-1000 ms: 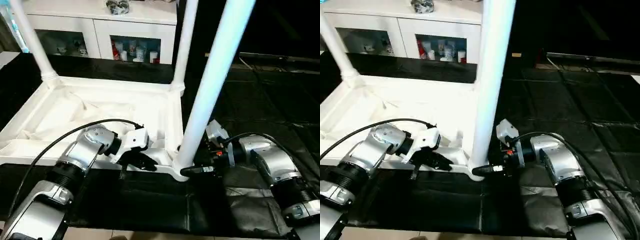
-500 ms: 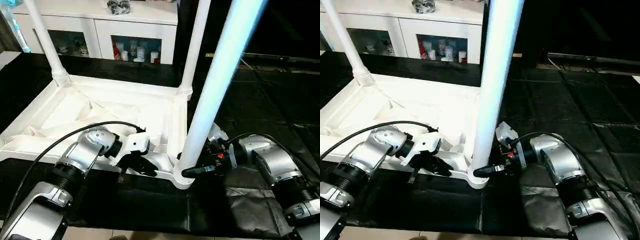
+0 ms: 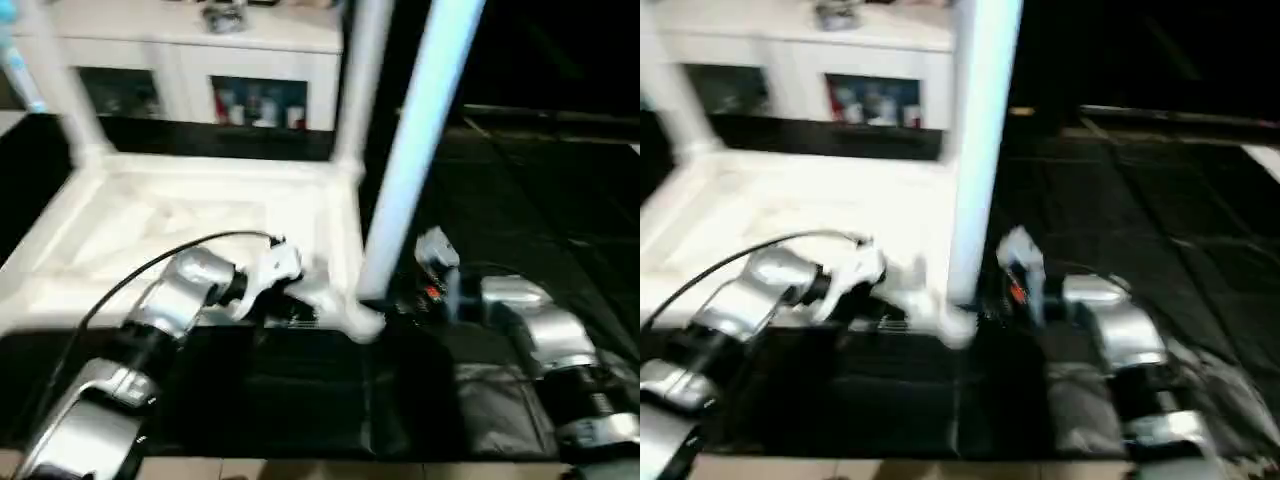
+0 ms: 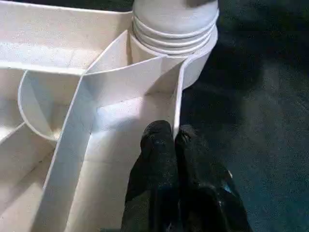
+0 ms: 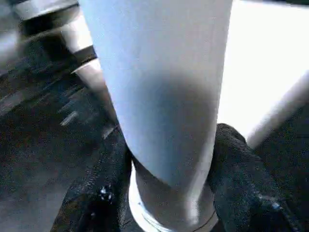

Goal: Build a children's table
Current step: Rotate leg to tighten

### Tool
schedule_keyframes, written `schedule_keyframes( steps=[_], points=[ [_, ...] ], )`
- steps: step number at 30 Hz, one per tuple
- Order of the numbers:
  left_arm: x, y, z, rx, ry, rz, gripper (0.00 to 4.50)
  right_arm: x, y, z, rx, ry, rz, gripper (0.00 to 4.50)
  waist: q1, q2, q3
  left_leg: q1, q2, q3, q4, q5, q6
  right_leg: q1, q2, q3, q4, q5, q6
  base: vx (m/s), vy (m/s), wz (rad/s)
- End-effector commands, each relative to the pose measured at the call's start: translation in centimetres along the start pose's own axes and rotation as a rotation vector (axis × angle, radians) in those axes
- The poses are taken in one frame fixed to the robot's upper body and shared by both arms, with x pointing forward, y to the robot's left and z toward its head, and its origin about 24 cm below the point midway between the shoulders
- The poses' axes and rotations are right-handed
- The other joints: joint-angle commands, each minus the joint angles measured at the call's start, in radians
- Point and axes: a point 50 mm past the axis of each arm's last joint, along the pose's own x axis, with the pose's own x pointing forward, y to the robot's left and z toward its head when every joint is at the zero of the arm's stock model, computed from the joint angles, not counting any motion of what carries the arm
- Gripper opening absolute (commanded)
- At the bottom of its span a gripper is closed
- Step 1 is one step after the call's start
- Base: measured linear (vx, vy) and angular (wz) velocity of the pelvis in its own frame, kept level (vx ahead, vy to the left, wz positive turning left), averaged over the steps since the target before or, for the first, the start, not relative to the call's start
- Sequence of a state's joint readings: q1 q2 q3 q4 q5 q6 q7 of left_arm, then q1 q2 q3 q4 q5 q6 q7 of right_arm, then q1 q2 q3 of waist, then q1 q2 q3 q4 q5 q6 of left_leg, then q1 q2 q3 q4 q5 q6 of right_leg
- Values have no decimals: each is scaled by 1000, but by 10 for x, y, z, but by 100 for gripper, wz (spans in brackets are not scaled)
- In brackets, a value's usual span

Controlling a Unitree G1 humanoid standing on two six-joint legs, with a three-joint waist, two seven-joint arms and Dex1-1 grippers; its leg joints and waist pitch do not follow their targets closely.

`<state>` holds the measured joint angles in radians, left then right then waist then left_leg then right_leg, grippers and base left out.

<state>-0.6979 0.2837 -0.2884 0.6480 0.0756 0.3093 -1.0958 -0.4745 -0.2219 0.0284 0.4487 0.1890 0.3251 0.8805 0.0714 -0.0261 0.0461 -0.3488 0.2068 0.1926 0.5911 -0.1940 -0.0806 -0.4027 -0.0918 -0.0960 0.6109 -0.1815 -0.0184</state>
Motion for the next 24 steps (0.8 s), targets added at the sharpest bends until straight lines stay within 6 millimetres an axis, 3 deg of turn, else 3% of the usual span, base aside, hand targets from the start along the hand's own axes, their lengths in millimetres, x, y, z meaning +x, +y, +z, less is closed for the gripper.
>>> schedule_keyframes(
  steps=[1,2,3,5,9,10,12,13,18,24],
  points=[
    [17,-1,32,-6,-104,73,0,34,25,-9,75,35,31,200,3,-3,-60,-2,22,-20,-74,-188,-8,51,-64,50,-91,-372,-135,0,0,0],
    [22,0,36,-33,-114,111,0,43,26,-8,107,26,-26,200,-1,-4,-59,-3,22,-19,-73,-183,-3,49,-62,51,-90,-353,-142,0,0,0],
    [26,0,38,-47,-117,143,0,51,28,-7,121,23,-75,199,-6,6,-59,-2,21,-18,-72,-177,1,49,-62,52,-88,-324,-159,0,0,0],
    [26,0,39,-47,-116,147,0,52,28,-7,119,23,-80,199,-8,2,-61,-3,21,-18,-72,-172,3,50,-60,52,-86,-296,-165,0,0,0],
    [34,1,44,-66,-120,227,0,66,32,-3,80,38,-159,199,-9,6,-65,-2,21,-15,-69,-134,24,55,-57,53,-73,-170,-204,0,0,0],
    [37,1,47,-92,-136,245,0,69,34,-2,70,35,-163,199,-9,2,-63,-2,22,-12,-69,-137,31,55,-56,54,-75,-162,-209,0,0,0],
    [37,0,47,-96,-142,243,0,69,35,-1,78,26,-155,199,-5,2,-62,-2,22,-13,-70,-142,37,56,-59,54,-77,-182,-206,0,0,0],
    [37,-1,47,-99,-146,240,0,69,36,-1,86,18,-149,254,-5,2,-61,-2,22,-13,-70,-150,39,56,-60,54,-79,-201,-201,0,0,0],
    [34,-3,43,-87,-144,203,0,68,37,2,104,-13,-142,300,-7,6,-59,-1,24,-15,-74,-173,32,54,-60,54,-84,-237,-188,0,0,0],
    [25,-5,31,-35,-117,126,0,56,26,2,36,-17,-116,342,-12,6,-61,-6,24,-16,-74,-154,39,58,-61,55,-76,-177,-204,0,0,0]
  ],
)
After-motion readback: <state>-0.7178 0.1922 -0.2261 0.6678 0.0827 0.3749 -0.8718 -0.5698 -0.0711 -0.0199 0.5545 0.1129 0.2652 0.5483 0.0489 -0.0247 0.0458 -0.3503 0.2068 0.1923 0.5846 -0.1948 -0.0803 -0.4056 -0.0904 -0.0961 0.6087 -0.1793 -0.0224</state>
